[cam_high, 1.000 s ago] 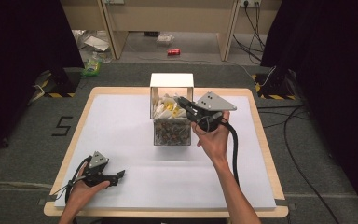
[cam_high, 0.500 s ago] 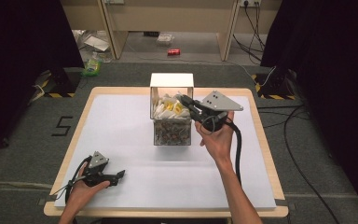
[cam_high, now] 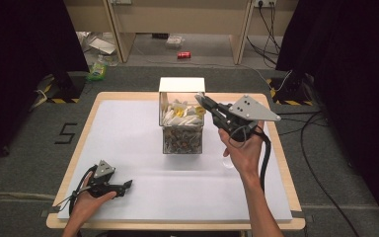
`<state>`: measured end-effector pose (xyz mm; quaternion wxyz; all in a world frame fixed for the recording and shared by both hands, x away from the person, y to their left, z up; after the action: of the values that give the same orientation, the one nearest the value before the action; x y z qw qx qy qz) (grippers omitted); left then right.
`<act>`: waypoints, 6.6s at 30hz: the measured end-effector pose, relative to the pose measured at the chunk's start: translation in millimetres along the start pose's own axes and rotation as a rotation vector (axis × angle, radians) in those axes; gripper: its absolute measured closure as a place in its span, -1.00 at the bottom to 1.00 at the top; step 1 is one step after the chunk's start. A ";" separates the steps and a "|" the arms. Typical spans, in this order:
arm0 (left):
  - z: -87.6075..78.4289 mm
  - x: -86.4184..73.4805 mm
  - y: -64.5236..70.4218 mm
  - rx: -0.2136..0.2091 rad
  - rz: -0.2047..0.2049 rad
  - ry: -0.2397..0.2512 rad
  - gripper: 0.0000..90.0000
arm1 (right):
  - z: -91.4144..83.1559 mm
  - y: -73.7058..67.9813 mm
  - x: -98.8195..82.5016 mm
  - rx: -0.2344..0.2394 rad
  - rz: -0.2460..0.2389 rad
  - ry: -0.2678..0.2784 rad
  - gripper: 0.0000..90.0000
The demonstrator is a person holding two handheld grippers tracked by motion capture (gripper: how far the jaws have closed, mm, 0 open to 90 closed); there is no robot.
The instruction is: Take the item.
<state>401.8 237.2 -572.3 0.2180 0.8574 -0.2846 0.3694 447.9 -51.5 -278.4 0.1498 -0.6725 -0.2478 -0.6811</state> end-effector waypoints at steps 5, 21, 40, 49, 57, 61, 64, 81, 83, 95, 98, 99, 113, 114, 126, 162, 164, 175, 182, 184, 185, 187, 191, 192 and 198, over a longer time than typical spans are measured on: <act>0.0 0.0 0.0 0.000 0.000 0.000 -0.67 | -7.0 6.3 -0.9 -0.009 0.006 -0.001 1.00; 0.0 0.0 0.0 0.000 0.000 0.001 -0.67 | -23.9 28.6 -29.1 -0.059 -0.002 -0.068 1.00; 0.1 0.1 0.1 0.000 0.000 0.001 -0.67 | -48.5 48.7 -94.7 -0.089 0.004 -0.201 1.00; 0.2 0.0 0.1 0.003 0.001 0.001 -0.68 | -58.8 62.0 -128.9 -0.119 0.025 -0.273 1.00; -0.2 -0.1 -0.1 0.006 0.000 -0.001 -0.68 | -58.9 67.0 -150.7 -0.128 0.034 -0.315 1.00; 0.2 0.0 0.2 0.002 -0.001 0.000 -0.68 | -56.1 67.3 -161.3 -0.122 0.053 -0.337 1.00; 0.1 0.0 0.1 0.000 0.000 0.001 -0.67 | -53.2 66.3 -168.5 -0.118 0.055 -0.353 1.00; 0.2 0.0 0.2 0.001 -0.001 0.001 -0.67 | -44.9 65.6 -193.6 -0.109 0.059 -0.413 1.00; 0.0 0.0 0.0 0.000 -0.001 0.000 -0.67 | -43.6 63.9 -197.2 -0.104 0.056 -0.423 1.00; 0.0 0.0 0.1 0.000 -0.001 0.000 -0.67 | -41.4 62.5 -206.7 -0.102 0.045 -0.451 1.00; 0.0 0.0 0.0 0.000 -0.001 0.001 -0.67 | -41.4 63.0 -208.3 -0.101 0.044 -0.455 0.99; 0.0 0.0 0.0 0.000 -0.001 0.001 -0.67 | -41.3 63.2 -208.4 -0.101 0.044 -0.455 0.99; 0.1 0.0 0.1 0.000 0.000 0.001 -0.67 | -40.7 63.8 -209.7 -0.104 0.053 -0.460 0.91; 0.0 0.0 0.0 0.000 0.000 0.000 -0.67 | -40.9 63.9 -209.1 -0.104 0.055 -0.457 0.90; 0.0 0.0 0.0 0.000 -0.001 0.000 -0.67 | -46.9 75.1 -189.8 -0.145 0.082 -0.406 0.39; 0.0 0.0 0.0 0.000 -0.002 0.001 -0.67 | -68.4 86.0 -208.5 -0.173 0.157 -0.479 -0.58; 0.0 0.0 0.1 0.000 -0.001 0.001 -0.67 | -70.8 86.1 -211.1 -0.176 0.162 -0.483 -0.58; 0.1 0.0 0.1 0.000 0.000 0.001 -0.67 | -78.6 84.4 -217.3 -0.175 0.169 -0.493 -0.59; 0.0 0.0 0.1 0.000 0.000 0.001 -0.67 | -83.6 81.4 -223.9 -0.179 0.160 -0.502 -0.59; 0.1 0.0 0.2 0.001 -0.001 0.001 -0.67 | -86.0 81.1 -229.3 -0.180 0.164 -0.511 -0.59; 0.1 0.0 0.1 0.001 -0.001 0.001 -0.67 | -86.0 81.1 -229.3 -0.180 0.164 -0.511 -0.59; 0.1 0.0 0.2 0.001 -0.001 0.001 -0.67 | -87.7 81.5 -233.3 -0.182 0.166 -0.519 -0.59; 0.1 0.0 0.2 0.001 0.000 0.001 -0.68 | -90.6 81.6 -241.5 -0.187 0.175 -0.529 -0.59; 0.1 0.0 0.2 0.001 -0.001 0.001 -0.68 | -91.3 81.3 -243.8 -0.186 0.174 -0.533 -0.58; 0.1 0.0 0.2 0.002 0.000 0.001 -0.68 | -95.7 79.3 -255.1 -0.188 0.185 -0.557 -0.58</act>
<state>401.8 237.0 -572.4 0.2172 0.8575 -0.2840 0.3699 422.9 -202.1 -517.6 0.0745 -0.8640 -0.1532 -0.4739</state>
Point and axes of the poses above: each handheld gripper's, and its own axes: z roughly forward along the jaws, x roughly out of its top, y roughly to its right, the point moved 10 cm from there along z, roughly forward along the jaws, and after that the axes turned 12 degrees about -x, right-handed, at the moved point
